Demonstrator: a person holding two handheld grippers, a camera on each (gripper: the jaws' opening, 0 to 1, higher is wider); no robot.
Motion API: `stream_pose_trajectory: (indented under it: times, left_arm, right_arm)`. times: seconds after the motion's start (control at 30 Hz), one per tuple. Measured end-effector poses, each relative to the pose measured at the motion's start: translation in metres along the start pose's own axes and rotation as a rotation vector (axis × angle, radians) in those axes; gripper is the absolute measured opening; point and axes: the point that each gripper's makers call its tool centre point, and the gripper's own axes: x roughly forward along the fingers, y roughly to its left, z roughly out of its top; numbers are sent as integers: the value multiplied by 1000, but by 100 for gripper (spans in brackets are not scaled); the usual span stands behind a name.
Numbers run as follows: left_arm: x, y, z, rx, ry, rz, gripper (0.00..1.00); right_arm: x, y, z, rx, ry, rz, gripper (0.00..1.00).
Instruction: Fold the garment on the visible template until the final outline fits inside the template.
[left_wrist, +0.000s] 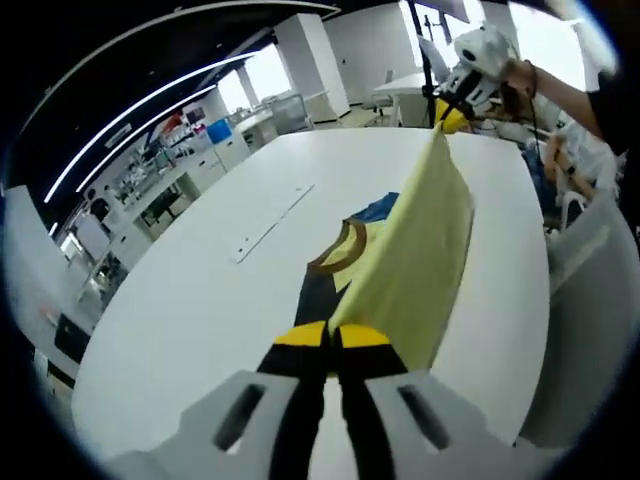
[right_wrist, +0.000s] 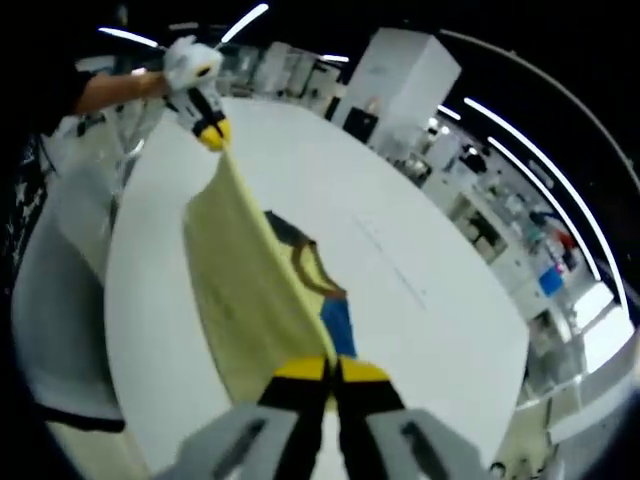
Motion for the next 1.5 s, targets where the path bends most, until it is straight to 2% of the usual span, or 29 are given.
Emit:
stream_pose_trajectory:
  times: [0.13, 0.27, 0.4, 0.47, 0.57, 0.6, 0.7, 0.87, 1.0, 1.1, 1.27, 1.5]
  left_arm:
    - [12, 14, -2, -21, 6, -1, 0]
    - [23, 18, -7, -35, 26, -17, 0]
    - [35, 12, -13, -72, 57, -53, 0]
    - [49, 18, -22, -91, 78, -68, 0]
    - [59, 18, -29, -125, 104, -82, 0]
    - [64, 20, -33, -180, 110, -76, 0]
    - [73, 21, -37, -220, 108, -93, 0]
    - [92, 30, -49, -295, 106, -104, 1]
    - [109, 41, -61, -300, 129, -98, 1]
    - [115, 39, -71, -306, 157, -98, 1]
    - [127, 44, -79, -323, 164, -99, 1]
    - [141, 49, -91, -302, 189, -98, 2]
  right_arm:
    - [15, -12, -1, -15, 17, -8, 0]
    - [28, -16, -4, -22, 35, 5, 0]
    - [46, -19, -12, -25, 66, 27, 0]
    - [56, -20, -16, -23, 77, 37, 0]
    - [69, -21, -21, -25, 100, 51, 0]
    - [74, -19, -24, -28, 107, 55, 0]
    - [89, -23, -31, -19, 122, 66, 0]
    - [103, -21, -41, -10, 155, 79, 0]
    - [119, -22, -48, -8, 176, 88, 0]
    - [128, -21, -51, -10, 181, 102, 0]
    - [144, -21, -55, 17, 176, 131, 0]
    - [158, -17, -67, 14, 199, 177, 0]
